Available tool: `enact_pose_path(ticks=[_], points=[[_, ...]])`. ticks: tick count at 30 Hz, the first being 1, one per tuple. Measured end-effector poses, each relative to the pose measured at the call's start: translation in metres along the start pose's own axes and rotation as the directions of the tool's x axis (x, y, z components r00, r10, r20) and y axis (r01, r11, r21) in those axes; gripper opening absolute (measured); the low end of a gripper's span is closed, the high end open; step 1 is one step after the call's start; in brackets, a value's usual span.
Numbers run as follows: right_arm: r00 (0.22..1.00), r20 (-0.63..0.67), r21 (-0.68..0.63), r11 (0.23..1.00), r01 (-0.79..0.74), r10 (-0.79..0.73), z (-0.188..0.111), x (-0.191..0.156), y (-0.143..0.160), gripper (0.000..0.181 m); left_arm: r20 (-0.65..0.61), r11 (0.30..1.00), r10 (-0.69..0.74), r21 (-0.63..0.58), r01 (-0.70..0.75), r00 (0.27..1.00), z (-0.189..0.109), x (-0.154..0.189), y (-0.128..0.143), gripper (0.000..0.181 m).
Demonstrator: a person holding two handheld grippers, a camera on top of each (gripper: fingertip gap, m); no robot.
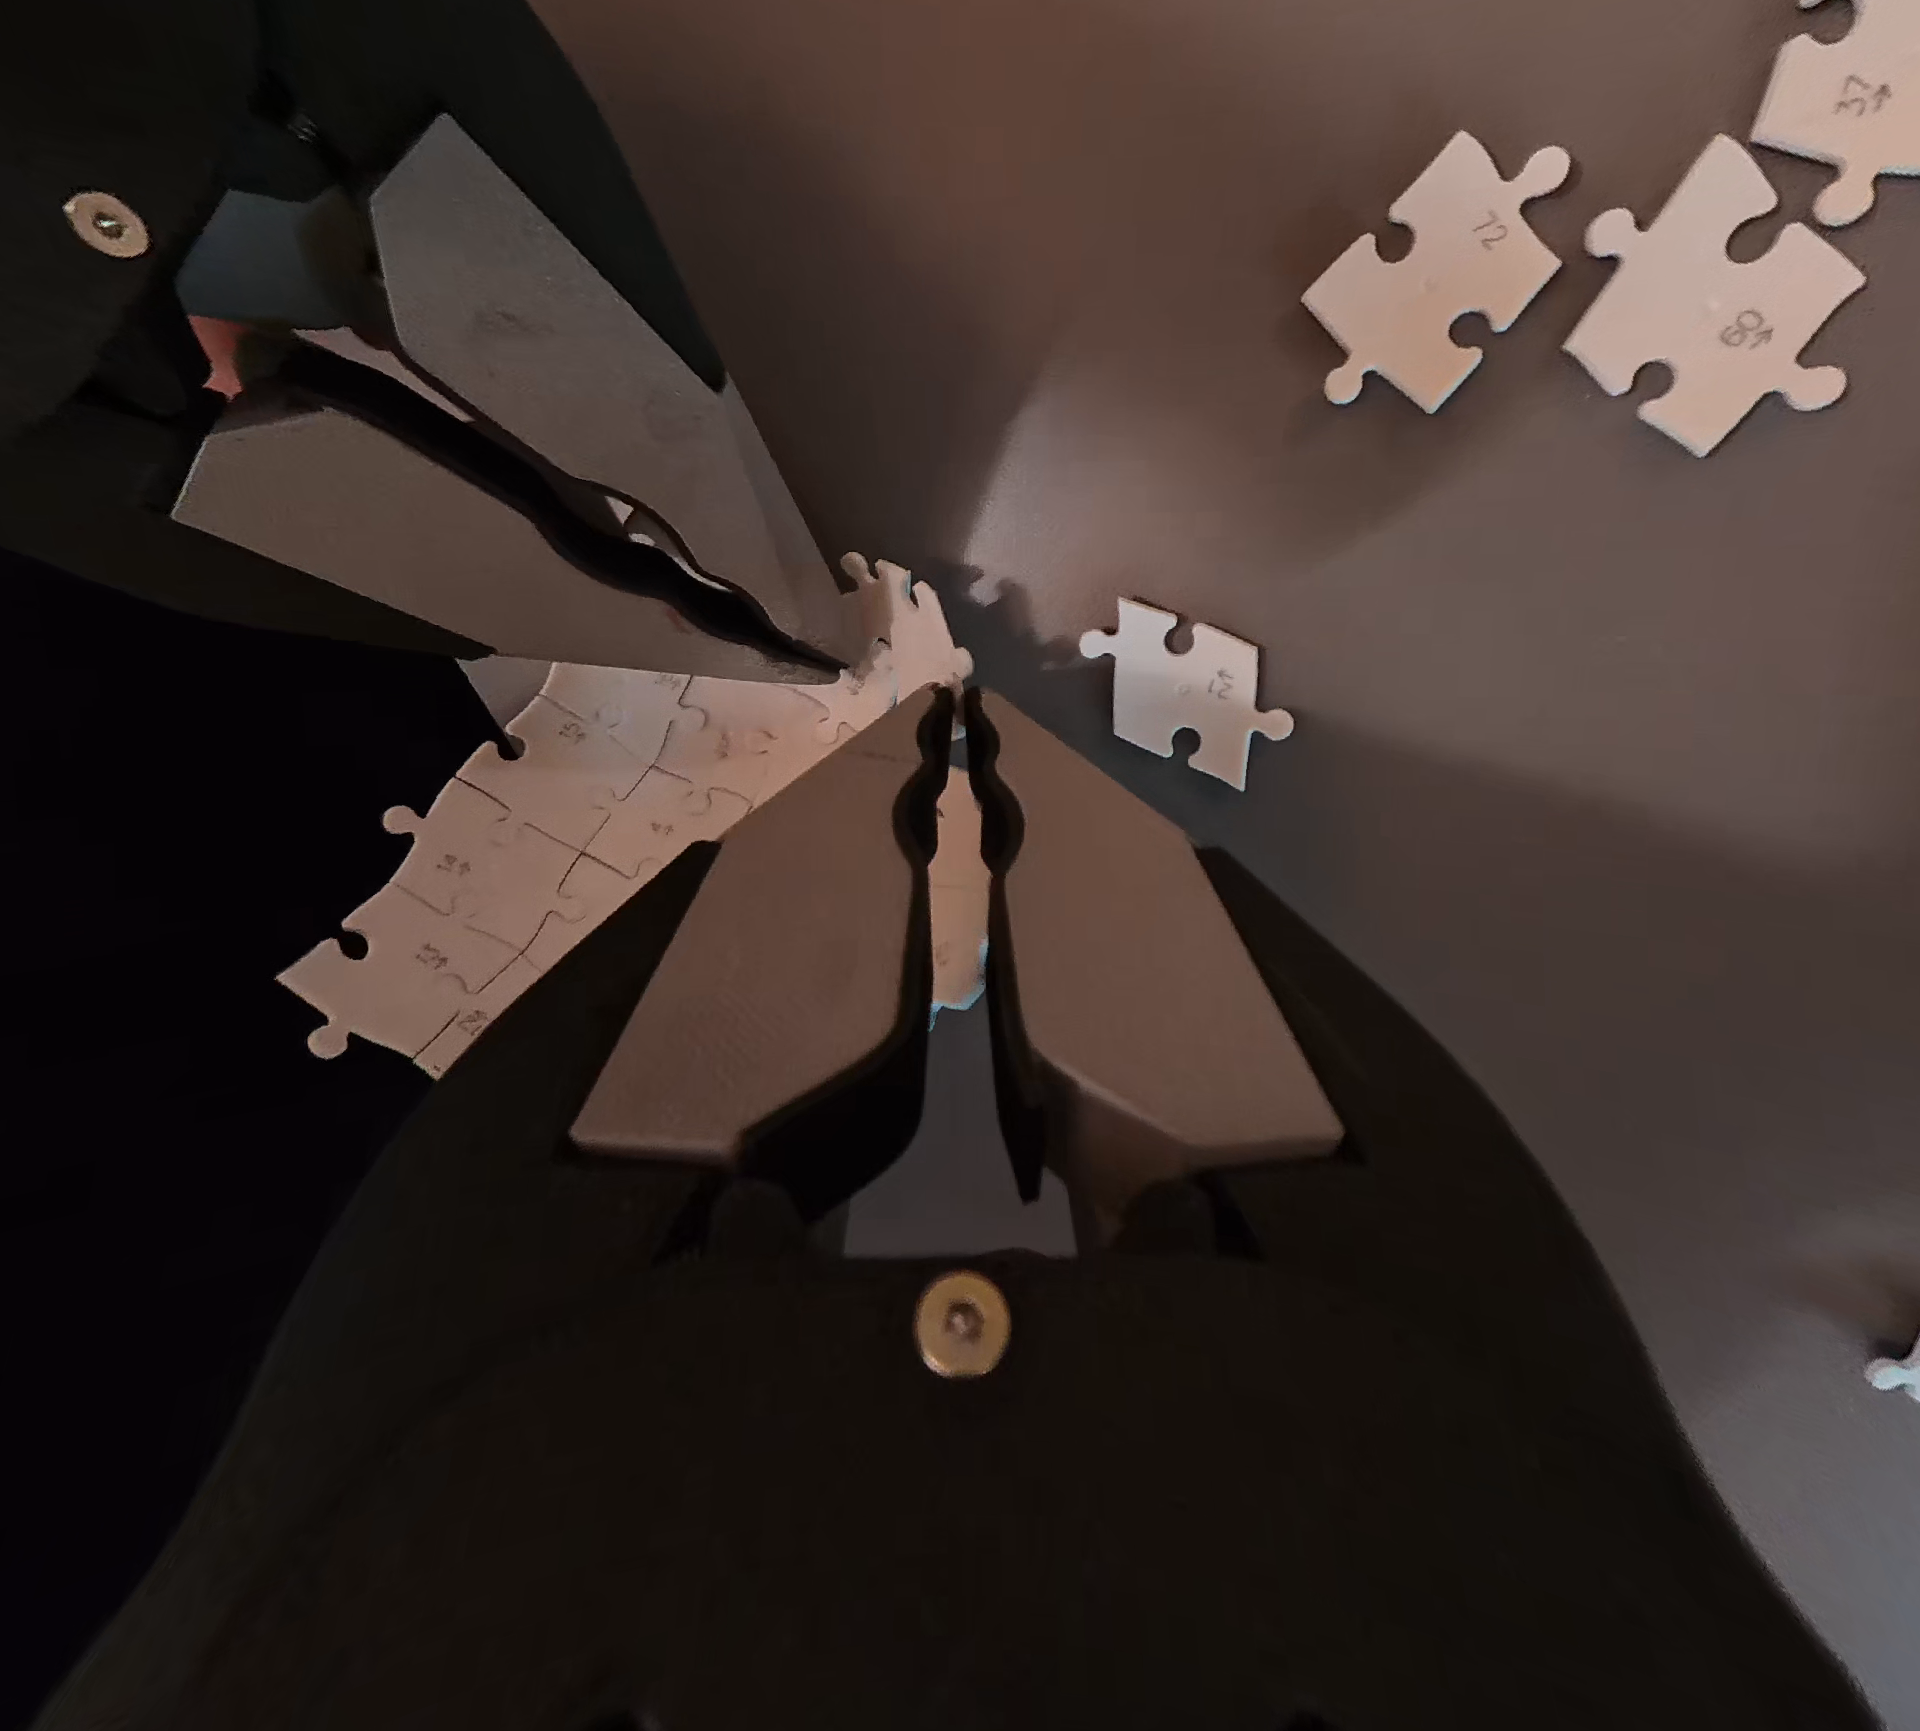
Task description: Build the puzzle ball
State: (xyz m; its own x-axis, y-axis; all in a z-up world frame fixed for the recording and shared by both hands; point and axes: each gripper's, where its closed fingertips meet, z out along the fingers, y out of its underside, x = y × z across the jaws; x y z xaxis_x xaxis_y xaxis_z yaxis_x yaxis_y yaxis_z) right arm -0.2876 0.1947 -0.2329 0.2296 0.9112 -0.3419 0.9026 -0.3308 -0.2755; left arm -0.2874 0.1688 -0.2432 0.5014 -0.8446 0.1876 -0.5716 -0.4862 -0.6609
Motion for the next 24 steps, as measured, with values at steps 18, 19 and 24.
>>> enact_pose_path(ticks=[18, 19, 24], points=[[0.997, -0.015, 0.025, 0.997, -0.071, 0.071, -0.001, 0.009, 0.005, 0.0, 0.16, 0.983, 0.18, 0.004, -0.183, 0.971, 0.005, -0.007, -0.007, 0.0], [0.997, -0.014, 0.029, 0.997, -0.073, 0.074, -0.001, 0.009, 0.005, 0.0, 0.166, 0.982, 0.183, 0.01, -0.187, 0.969, 0.005, -0.007, -0.008, 0.0], [0.997, -0.012, 0.034, 0.997, -0.076, 0.077, -0.001, 0.009, 0.008, 0.0, 0.171, 0.973, 0.22, 0.028, -0.228, 0.961, 0.005, -0.005, -0.012, 0.0]])
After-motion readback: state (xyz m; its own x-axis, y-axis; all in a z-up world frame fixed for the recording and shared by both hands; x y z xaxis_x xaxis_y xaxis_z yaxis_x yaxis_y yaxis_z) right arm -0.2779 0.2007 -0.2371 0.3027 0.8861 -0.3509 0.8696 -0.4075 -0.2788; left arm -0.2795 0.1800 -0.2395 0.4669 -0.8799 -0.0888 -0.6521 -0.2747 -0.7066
